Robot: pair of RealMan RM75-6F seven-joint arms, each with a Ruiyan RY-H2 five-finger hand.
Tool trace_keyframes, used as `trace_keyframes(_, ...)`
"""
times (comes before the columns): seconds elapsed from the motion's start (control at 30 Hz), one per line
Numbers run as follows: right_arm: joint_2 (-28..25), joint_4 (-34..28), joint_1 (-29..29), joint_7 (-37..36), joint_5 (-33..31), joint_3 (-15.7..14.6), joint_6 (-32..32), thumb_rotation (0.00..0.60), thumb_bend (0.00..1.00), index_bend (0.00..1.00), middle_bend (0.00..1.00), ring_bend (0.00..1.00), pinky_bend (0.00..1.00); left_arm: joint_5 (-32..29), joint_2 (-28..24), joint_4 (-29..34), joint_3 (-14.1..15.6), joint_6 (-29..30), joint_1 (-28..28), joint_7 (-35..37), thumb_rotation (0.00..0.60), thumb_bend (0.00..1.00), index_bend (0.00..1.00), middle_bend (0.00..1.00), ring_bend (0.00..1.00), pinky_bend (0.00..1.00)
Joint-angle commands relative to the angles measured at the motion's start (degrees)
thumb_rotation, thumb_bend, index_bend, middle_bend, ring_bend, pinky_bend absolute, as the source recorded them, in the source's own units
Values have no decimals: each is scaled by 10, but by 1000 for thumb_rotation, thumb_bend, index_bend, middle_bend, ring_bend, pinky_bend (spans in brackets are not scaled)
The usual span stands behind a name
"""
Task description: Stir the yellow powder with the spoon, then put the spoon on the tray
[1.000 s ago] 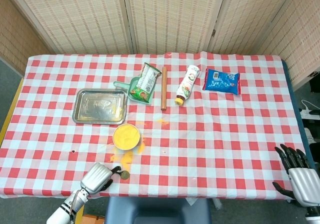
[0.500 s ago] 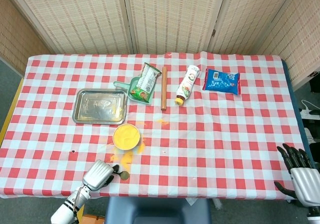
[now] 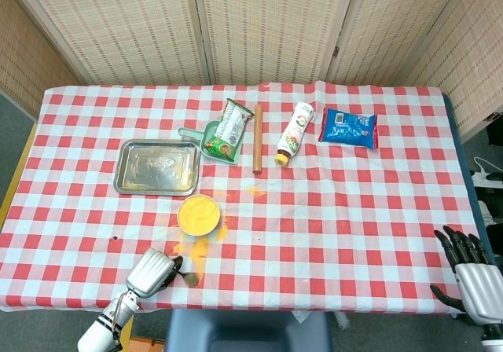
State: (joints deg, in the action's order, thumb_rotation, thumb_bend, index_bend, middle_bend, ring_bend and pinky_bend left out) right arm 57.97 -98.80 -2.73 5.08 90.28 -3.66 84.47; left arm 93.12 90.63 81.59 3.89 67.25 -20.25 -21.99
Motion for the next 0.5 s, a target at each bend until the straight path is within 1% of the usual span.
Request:
trace_keyframes(0.03,0,0,0,1,1,0,0,600,116,0,0,0,0,8,-4,2,-1,20,5,9,600,461,681,1000,1000,1000)
trace_keyframes(0.13,0,-1,0,1,1,-1,-1,600,116,0,0,0,0,16,-9,8,-10,54,12,16,600,462,709,1000,1000,1000)
trace_keyframes(0.2,0,-1,0,1,1,-1,-1,600,116,0,0,0,0,17,-10,9,-12,60,13,18,600,462,724,1000,1000,1000)
trace_keyframes(0.27,0,-1,0,0,1,-1,0,600,115,0,0,0,0,19,-15,13,-23,82,17,22,600,469,765,1000,1000,1000)
trace_keyframes(0.3,0,-1,0,-1,1,-1,0,600,116,0,0,0,0,19,-18,15,-34,100,19,21,600,474,777,1000,1000,1000)
trace_keyframes(0.33,-1,0,1,-2,0,-1,-3,600,116,0,0,0,0,11,-17,15,-70,138,20,15,600,482,790,1000,1000,1000)
trace_keyframes(0.43,-1,0,3,-1,-4,0,-6,600,116,0,0,0,0,-7,2,7,-109,155,12,-9,600,507,813,1000,1000,1000)
trace_keyframes(0.5,0,0,3,-1,-6,1,-8,600,116,0,0,0,0,-15,18,-9,-128,159,2,-37,600,523,824,1000,1000,1000)
